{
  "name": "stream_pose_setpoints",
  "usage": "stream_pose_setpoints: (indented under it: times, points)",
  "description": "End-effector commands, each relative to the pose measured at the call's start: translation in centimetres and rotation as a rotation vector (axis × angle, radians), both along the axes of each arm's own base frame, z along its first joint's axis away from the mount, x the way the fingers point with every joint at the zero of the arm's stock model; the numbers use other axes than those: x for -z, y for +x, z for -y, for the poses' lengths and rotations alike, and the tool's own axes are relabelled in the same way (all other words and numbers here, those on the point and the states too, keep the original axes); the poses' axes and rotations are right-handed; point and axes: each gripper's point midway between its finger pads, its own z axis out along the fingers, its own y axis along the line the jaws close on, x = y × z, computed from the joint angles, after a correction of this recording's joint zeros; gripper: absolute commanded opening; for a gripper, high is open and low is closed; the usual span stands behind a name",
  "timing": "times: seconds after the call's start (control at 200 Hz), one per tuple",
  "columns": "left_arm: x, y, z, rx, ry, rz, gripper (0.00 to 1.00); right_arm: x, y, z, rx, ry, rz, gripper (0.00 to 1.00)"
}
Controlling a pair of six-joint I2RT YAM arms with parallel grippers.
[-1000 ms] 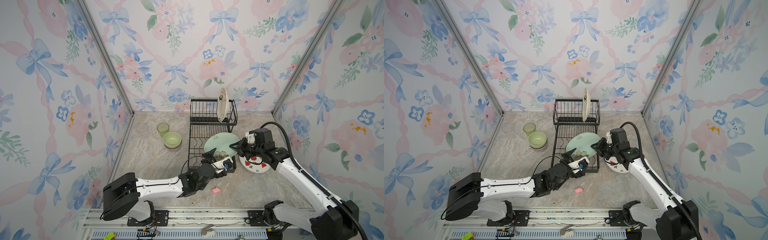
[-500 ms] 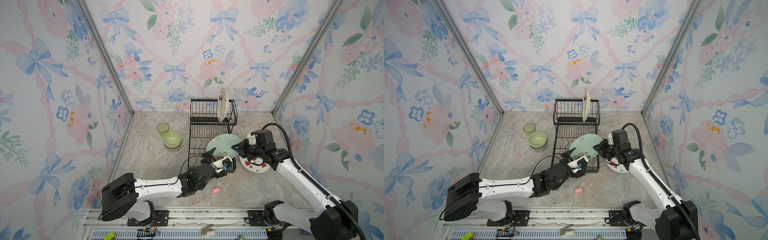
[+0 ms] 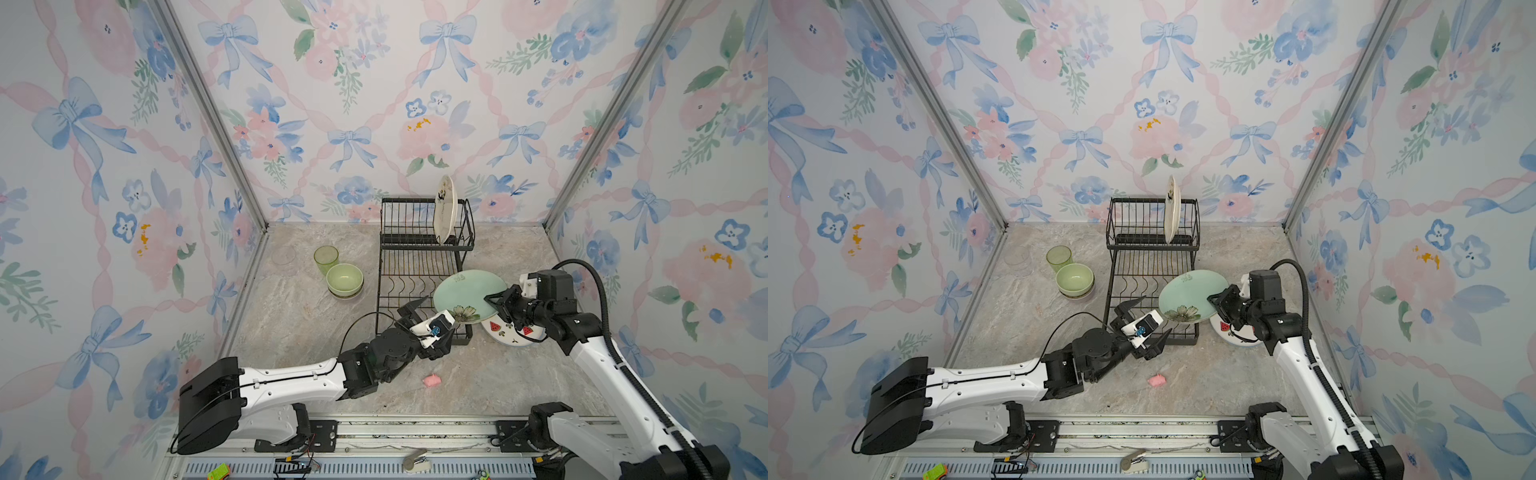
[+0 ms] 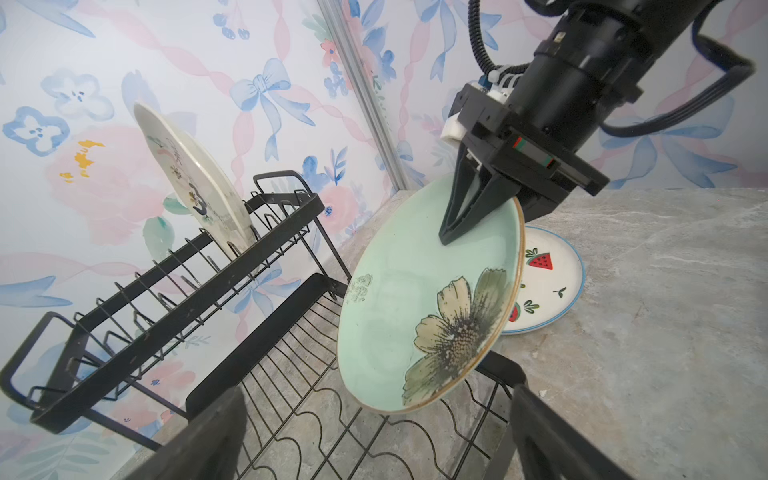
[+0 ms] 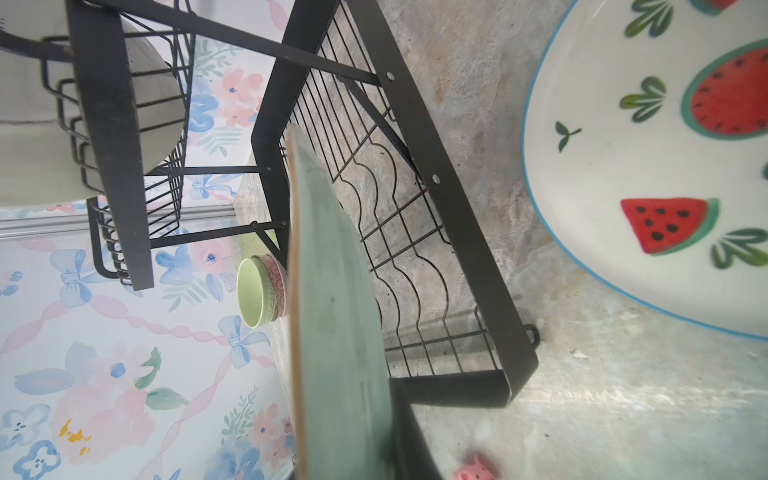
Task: Unload the mixed dishes from the dish rack
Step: 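Carry the plate onto the watermelon-print plate with the right gripper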
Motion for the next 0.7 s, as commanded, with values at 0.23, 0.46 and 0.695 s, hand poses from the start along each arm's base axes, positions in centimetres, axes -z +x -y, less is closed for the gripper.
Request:
stream_pose_setpoints:
  times: [0.23,0.46,0.695]
  points:
    - [0.2,0.2,-0.5,-0.001,-0.036,-0.021,0.98,-2.2,-0.8,2.9,0.060,-0.046,0.090,0.00]
    - [-0.1,0.2,-1.5,-0.018,-0.079,-0.022,0.98,-1.5,-0.1,6.4,0.167,-0.033,0.086,0.00]
    - [-0.4,0.5,-2.1,-0.044,-0.092,-0.016,0.98,-0.2,0.5,9.3,0.247,-0.087,0.075,0.00]
